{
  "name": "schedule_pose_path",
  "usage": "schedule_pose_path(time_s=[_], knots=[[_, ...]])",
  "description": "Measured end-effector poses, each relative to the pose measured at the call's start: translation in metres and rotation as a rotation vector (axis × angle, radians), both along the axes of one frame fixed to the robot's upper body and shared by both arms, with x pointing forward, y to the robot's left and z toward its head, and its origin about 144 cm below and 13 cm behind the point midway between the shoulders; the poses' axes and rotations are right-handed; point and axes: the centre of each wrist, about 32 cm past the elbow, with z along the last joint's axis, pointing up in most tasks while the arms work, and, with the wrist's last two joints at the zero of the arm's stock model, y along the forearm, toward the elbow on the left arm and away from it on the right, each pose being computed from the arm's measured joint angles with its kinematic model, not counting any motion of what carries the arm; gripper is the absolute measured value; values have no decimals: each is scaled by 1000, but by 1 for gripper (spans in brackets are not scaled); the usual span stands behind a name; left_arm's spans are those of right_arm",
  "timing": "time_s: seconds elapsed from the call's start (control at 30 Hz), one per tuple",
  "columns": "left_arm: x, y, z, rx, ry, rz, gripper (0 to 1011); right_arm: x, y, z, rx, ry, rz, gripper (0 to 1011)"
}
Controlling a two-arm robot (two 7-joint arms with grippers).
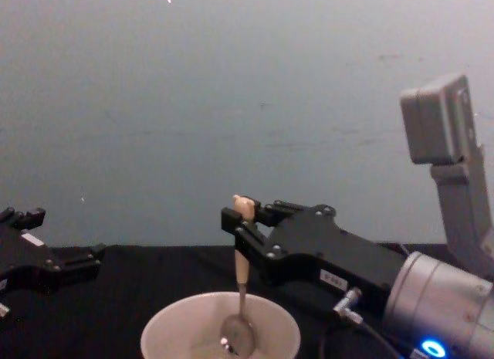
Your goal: Pick up the stirring spoon with one hand, stir inside the cup, then place it back in its original position.
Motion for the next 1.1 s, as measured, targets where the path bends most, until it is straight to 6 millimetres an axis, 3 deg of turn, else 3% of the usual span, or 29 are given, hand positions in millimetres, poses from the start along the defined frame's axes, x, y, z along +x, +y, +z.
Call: schedule_pose_path(time_s=[0.53, 0.8, 1.1], knots=[[0, 0, 0, 0, 0, 0, 1001, -25, -24, 3, 9, 22, 16, 212], [0, 0, 0, 0, 0, 0, 1001, -38, -14, 2, 12, 39, 71, 212], [0, 0, 0, 0, 0, 0, 1001, -35, 4, 2, 19, 38, 103, 212]])
